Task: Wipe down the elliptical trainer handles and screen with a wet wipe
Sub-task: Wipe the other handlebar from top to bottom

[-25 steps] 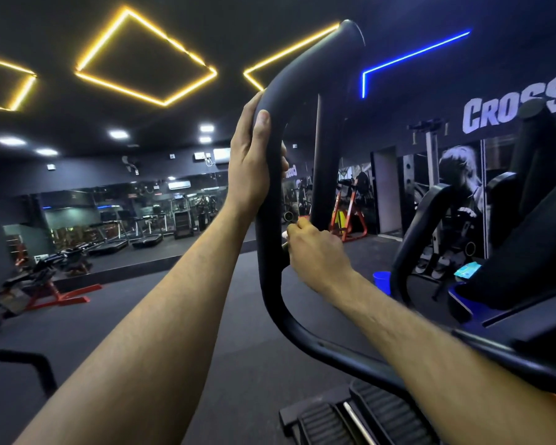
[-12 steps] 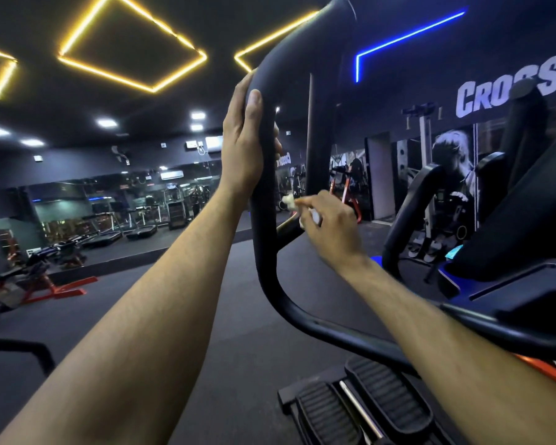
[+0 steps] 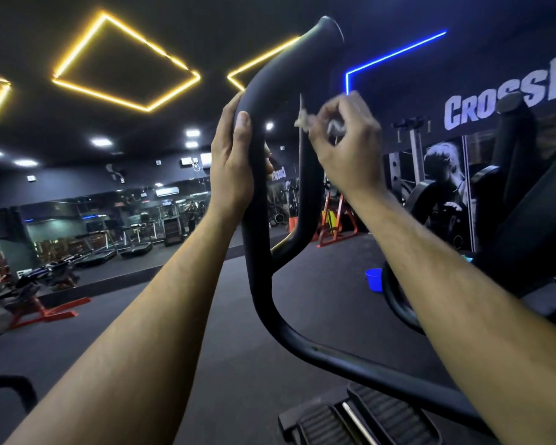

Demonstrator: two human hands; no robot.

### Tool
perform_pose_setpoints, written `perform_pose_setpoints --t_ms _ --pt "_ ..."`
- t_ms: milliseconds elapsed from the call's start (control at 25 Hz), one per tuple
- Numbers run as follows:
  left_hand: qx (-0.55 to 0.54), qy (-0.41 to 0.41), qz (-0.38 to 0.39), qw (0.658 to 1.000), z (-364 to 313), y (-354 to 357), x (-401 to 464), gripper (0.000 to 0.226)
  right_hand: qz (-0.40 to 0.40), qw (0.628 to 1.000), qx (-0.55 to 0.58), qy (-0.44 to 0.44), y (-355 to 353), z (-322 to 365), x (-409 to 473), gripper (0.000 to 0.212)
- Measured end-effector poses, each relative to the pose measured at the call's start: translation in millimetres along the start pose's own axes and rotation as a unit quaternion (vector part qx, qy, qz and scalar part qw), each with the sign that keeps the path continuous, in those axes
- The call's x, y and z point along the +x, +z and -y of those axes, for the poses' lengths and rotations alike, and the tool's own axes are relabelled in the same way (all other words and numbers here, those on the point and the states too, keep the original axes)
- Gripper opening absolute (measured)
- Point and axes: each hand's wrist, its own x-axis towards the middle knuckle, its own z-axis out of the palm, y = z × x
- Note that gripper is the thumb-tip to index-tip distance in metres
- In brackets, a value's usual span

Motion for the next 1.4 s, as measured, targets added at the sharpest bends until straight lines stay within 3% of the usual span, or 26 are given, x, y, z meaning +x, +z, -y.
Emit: perform_pose_setpoints --t_ms 160,360,480,640,800,1040,1120,1240,1320,1400 --pt "-0.004 0.001 0.001 1.000 1.6 1.0 0.1 0.044 0.034 0.996 0.028 0.080 -1.2 -5.2 -46.4 0.019" --pt "-0.008 -0.001 0.003 1.000 0.8 0.2 -1.0 0.043 0.047 0.961 0.097 0.253 0.9 -9.5 -111.9 0.020" --pt "-0.002 -0.006 0.000 1.000 1.4 0.4 -0.2 0.047 0.021 0.913 0.168 0.371 2.8 -11.4 -138.0 0.008" --pt "0.003 -0.004 0.000 1.000 1.6 -0.1 -0.3 0.046 -0.037 0.827 0.260 0.497 9.9 2.4 -160.3 0.019" --pt "-0.005 -0.011 -0.002 1.000 2.9 -0.8 -0.3 0.045 -0.073 0.756 0.278 0.587 14.6 20.2 -167.9 0.022" --pt "-0.002 -0.011 -0.006 1.000 6.8 -2.1 -0.1 0.046 -0.028 0.642 0.323 0.695 36.7 55.6 -189.0 0.023" --pt "0.007 -0.010 -0.004 1.000 6.3 -2.6 0.6 0.044 0.021 0.648 0.313 0.694 33.7 54.6 -189.8 0.021" --pt "-0.005 -0.021 -0.010 1.000 3.3 -0.1 0.7 0.042 0.137 0.689 0.278 0.655 4.4 47.8 -177.1 0.018" --pt "-0.001 -0.018 -0.019 1.000 2.5 0.4 1.3 0.040 0.137 0.746 0.255 0.600 -19.8 48.8 -150.1 0.016" --pt "0.011 -0.021 -0.019 1.000 2.9 -0.1 -0.7 0.038 0.078 0.827 0.226 0.510 -35.5 53.0 -103.6 0.017"
